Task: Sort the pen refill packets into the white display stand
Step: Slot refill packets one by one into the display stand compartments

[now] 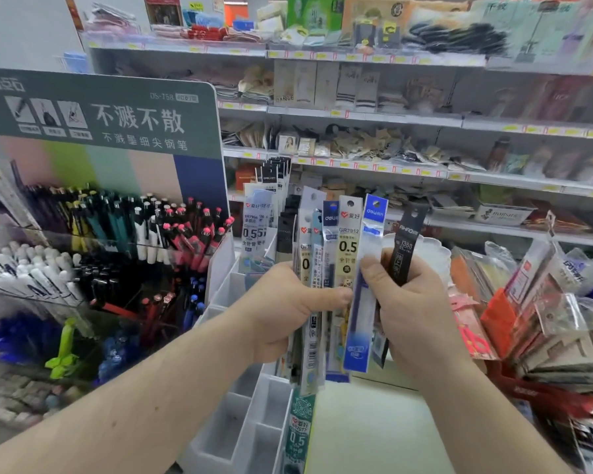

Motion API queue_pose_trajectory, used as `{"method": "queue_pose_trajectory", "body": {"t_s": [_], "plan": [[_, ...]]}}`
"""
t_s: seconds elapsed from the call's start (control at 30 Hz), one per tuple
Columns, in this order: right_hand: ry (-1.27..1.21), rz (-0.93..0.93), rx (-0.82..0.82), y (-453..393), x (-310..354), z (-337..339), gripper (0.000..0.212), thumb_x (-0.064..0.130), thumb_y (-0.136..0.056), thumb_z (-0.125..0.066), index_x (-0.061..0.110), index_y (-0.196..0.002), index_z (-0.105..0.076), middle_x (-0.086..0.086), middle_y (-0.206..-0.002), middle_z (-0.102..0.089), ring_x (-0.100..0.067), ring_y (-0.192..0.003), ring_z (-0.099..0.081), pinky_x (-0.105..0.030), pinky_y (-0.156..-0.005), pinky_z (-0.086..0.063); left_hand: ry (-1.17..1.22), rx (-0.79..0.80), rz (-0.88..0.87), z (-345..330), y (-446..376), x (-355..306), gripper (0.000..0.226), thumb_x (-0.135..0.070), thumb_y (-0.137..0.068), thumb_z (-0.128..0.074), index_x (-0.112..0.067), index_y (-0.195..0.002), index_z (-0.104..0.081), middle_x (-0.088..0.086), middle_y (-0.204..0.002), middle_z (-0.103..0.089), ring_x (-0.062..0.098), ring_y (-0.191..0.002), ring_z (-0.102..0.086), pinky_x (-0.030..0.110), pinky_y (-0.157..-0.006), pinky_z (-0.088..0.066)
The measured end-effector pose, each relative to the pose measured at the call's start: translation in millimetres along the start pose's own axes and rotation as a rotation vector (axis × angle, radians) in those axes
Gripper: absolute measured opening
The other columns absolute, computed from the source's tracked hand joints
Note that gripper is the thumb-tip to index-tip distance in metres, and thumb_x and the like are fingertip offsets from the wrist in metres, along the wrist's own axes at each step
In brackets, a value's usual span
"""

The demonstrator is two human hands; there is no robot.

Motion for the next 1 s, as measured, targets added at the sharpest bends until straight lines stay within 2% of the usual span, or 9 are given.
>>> {"method": "queue_pose_trajectory", "body": {"t_s": [0.1, 0.17, 0.33, 0.4, 0.53, 0.73, 0.83, 0.93, 1.0], "plan": [[-0.035, -0.007, 0.077, 2.8, 0.5, -3.4, 0.014, 0.003, -0.088, -0.067, 0.014, -0.095, -0.068, -0.001, -0.089, -0.078, -0.021, -0.084, -0.075, -0.033, -0.066, -0.062, -0.018, 0.012, -0.008, 0.5, 0.2, 1.5, 0.042, -0.017, -0.074, -0.075, -0.014, -0.115, -0.070, 0.010, -0.106, -0.076, 0.028, -0.100, -0.072, 0.048, -0.088, -0.057], [-0.044, -0.029, 0.112, 3.0, -0.5, -5.4, 0.019, -0.003, -0.084, -0.069, 0.015, -0.092, -0.070, -0.002, -0.090, -0.078, -0.021, -0.084, -0.075, -0.034, -0.068, -0.062, -0.038, 0.039, -0.007, -1.8, 1.0, 2.6, 0.041, -0.020, -0.076, -0.075, -0.015, -0.117, -0.070, 0.010, -0.109, -0.075, 0.028, -0.103, -0.071, 0.051, -0.092, -0.055], [-0.101, -0.050, 0.084, 1.2, -4.6, -5.5, 0.020, -0.007, -0.085, -0.067, 0.011, -0.090, -0.072, -0.008, -0.092, -0.078, -0.027, -0.086, -0.075, -0.039, -0.071, -0.063, 0.006, 0.081, 0.061, -1.7, 1.2, 9.3, 0.029, 0.002, -0.092, -0.058, -0.012, -0.115, -0.069, 0.015, -0.107, -0.074, 0.029, -0.096, -0.072, 0.045, -0.085, -0.059], [-0.138, -0.058, 0.084, 2.8, -4.2, -5.6, 0.017, -0.005, -0.085, -0.067, 0.009, -0.093, -0.072, -0.009, -0.092, -0.078, -0.026, -0.086, -0.075, -0.037, -0.068, -0.063, 0.015, 0.076, 0.066, -0.8, 1.3, 10.1, 0.031, 0.007, -0.093, -0.055, -0.009, -0.115, -0.069, 0.018, -0.106, -0.074, 0.030, -0.093, -0.072, 0.045, -0.082, -0.060], [-0.154, -0.093, 0.058, 5.6, -6.1, -3.6, 0.012, 0.012, -0.091, -0.063, 0.007, -0.098, -0.071, -0.007, -0.090, -0.078, -0.025, -0.083, -0.076, -0.033, -0.060, -0.061, -0.012, 0.019, 0.046, -1.6, 1.5, 10.0, 0.027, 0.005, -0.090, -0.061, -0.006, -0.113, -0.069, 0.020, -0.106, -0.073, 0.036, -0.098, -0.072, 0.052, -0.088, -0.057], [-0.105, -0.184, -0.048, 2.3, -4.6, 8.0, 0.027, 0.028, -0.101, -0.051, 0.009, -0.094, -0.069, -0.008, -0.080, -0.076, -0.026, -0.072, -0.075, -0.039, -0.060, -0.059, -0.016, -0.041, -0.009, -2.2, 10.8, -4.6, 0.027, 0.004, -0.086, -0.068, -0.002, -0.111, -0.065, 0.015, -0.097, -0.076, 0.031, -0.090, -0.074, 0.046, -0.076, -0.061], [-0.029, -0.115, -0.182, -7.9, -6.7, 24.6, 0.024, 0.030, -0.097, -0.060, 0.010, -0.088, -0.071, -0.011, -0.070, -0.063, -0.029, -0.061, -0.058, -0.037, -0.058, -0.051, 0.023, -0.164, -0.117, 16.1, 22.5, -20.1, 0.023, 0.005, -0.084, -0.065, -0.005, -0.104, -0.065, 0.008, -0.084, -0.076, 0.025, -0.080, -0.075, 0.041, -0.068, -0.062], [0.039, -0.033, -0.182, -16.2, -8.8, 31.7, 0.023, 0.028, -0.092, -0.068, 0.009, -0.078, -0.063, -0.002, -0.053, -0.039, -0.017, -0.046, -0.032, -0.026, -0.043, -0.029, 0.198, -0.309, -0.215, 42.0, 33.8, -28.2, 0.035, 0.001, -0.073, -0.066, -0.007, -0.107, -0.065, 0.008, -0.083, -0.076, 0.026, -0.077, -0.075, 0.043, -0.064, -0.062], [0.040, 0.007, -0.162, -20.7, -8.7, 31.6, 0.024, 0.022, -0.092, -0.068, 0.010, -0.074, -0.059, 0.003, -0.048, -0.033, -0.013, -0.041, -0.026, -0.023, -0.039, -0.022, 0.328, -0.397, -0.260, 57.6, 38.1, -27.3, 0.029, -0.003, -0.074, -0.065, -0.005, -0.103, -0.066, 0.011, -0.077, -0.074, 0.024, -0.067, -0.074, 0.041, -0.056, -0.060]]}}
Point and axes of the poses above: each hand's wrist, its own y-axis away from the middle knuckle, its own z-axis out of the back of the hand, x = y × z, the point moved 3 cm from there along -y, towards the middle knuckle
